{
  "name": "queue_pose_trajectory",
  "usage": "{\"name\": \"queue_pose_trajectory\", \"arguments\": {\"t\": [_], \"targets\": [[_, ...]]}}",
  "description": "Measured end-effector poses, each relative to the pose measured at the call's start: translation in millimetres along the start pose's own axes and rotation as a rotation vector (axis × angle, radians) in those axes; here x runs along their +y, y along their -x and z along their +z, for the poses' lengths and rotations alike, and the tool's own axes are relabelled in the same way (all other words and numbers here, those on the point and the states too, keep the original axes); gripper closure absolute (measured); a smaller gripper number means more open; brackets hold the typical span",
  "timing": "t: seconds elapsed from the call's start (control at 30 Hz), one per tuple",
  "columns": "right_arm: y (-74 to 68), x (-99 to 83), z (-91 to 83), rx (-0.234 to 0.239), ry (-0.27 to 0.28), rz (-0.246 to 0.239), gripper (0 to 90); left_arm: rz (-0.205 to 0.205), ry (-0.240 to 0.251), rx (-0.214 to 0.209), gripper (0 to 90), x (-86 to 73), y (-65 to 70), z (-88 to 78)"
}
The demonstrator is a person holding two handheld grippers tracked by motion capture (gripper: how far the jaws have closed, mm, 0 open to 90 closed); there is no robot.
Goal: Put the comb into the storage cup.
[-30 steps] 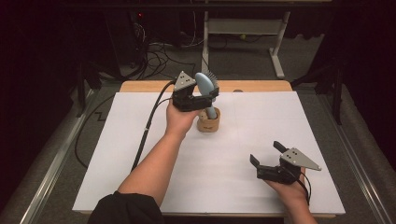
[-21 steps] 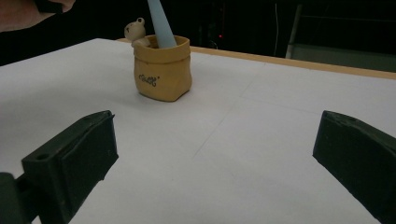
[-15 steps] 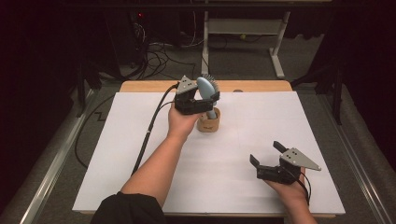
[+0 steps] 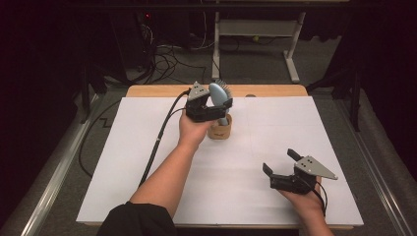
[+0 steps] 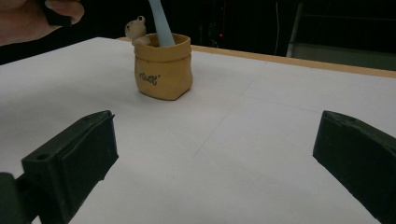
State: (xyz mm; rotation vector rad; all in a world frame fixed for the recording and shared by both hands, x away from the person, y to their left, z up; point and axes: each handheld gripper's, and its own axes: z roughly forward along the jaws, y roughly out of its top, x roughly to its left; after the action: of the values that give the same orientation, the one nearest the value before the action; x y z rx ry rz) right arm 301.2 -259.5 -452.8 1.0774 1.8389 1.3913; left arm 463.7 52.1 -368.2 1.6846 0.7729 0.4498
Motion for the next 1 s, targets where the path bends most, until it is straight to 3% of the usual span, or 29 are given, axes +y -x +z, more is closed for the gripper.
{"name": "queue_pose_trajectory", "arguments": {"t": [1.0], "targets": [[0.3, -0.4, -0.2, 0.0, 0.001, 0.002, 0.5, -0.056, -0.029, 0.008, 18.9, -1.6, -16.3, -1.6]]}}
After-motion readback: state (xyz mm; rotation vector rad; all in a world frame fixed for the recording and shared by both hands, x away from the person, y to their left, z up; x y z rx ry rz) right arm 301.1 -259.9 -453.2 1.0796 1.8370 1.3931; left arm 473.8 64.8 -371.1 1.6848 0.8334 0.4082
